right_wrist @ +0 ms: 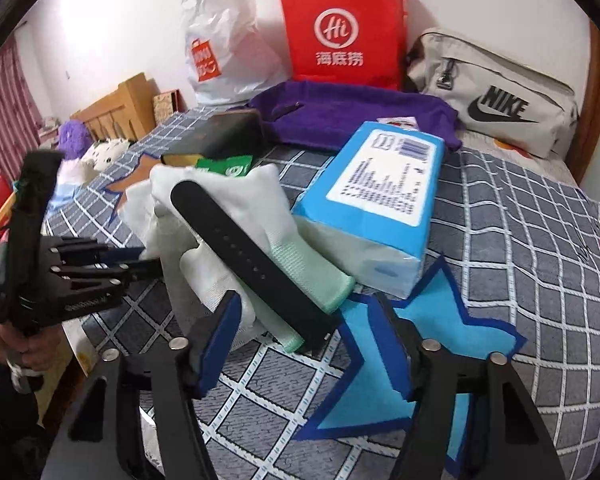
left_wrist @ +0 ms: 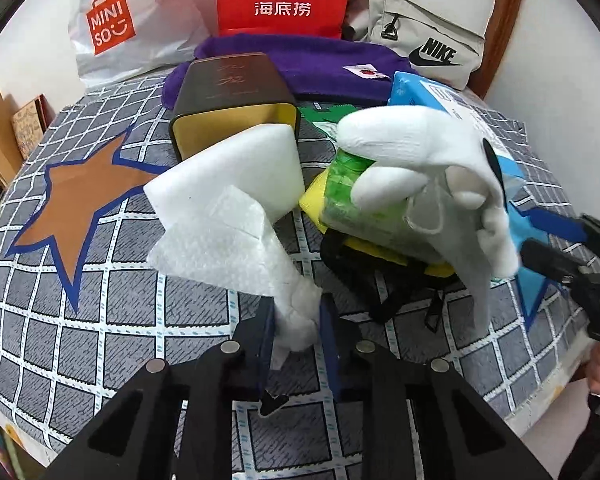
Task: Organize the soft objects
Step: 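Grasp the black strap with the right gripper while the left grasps the white tissue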
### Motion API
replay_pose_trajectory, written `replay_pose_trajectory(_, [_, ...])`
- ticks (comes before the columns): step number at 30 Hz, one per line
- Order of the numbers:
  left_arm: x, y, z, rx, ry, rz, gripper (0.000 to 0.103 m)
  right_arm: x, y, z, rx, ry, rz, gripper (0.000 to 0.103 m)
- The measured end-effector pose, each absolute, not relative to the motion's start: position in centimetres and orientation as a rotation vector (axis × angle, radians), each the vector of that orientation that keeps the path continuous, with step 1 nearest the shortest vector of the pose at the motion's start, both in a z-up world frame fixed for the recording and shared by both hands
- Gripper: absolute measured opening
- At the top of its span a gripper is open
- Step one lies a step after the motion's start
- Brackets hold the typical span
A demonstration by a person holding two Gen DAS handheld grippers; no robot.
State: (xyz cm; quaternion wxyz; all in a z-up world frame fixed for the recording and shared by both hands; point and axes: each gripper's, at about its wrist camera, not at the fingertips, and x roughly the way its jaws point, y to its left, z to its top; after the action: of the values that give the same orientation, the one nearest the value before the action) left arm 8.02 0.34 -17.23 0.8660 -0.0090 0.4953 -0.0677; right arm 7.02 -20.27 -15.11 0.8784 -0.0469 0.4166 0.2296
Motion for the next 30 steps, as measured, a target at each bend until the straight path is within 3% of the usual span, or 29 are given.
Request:
replay_pose_trajectory(10, [8.2,1.4,-17.3,-0.077,1.051,-0.159,0.021,8.3,-17.8,-16.6,-0.217,0.893,0.52,0.053])
replay_pose_trajectory(13, [8.3,1.7,-17.4,-0.091,1.055,-0.172,0.021,8.2,-17.5,-16.1,-0.235,0.881,0.536,0.016])
replay_pose_trajectory(14, [8.2,1.8,-17.3,-0.095,1.054,-0.173,0.021,8.1,-17.6,-15.7,-0.222,0.874,0.534,0.01])
replay_pose_trajectory(20, [8.1,2.2,-17.3,-0.104,1.053,-0.175,0.021,7.2,-19.2,-14.5,-0.152,0.863,0.533,0.003])
replay_pose_trajectory(30, [7.2,2.8,-16.1,-0.116,1.003,-0.149,0.02,5.7,-23.2,-14.3,-0.031,0.881,0.437,0.003])
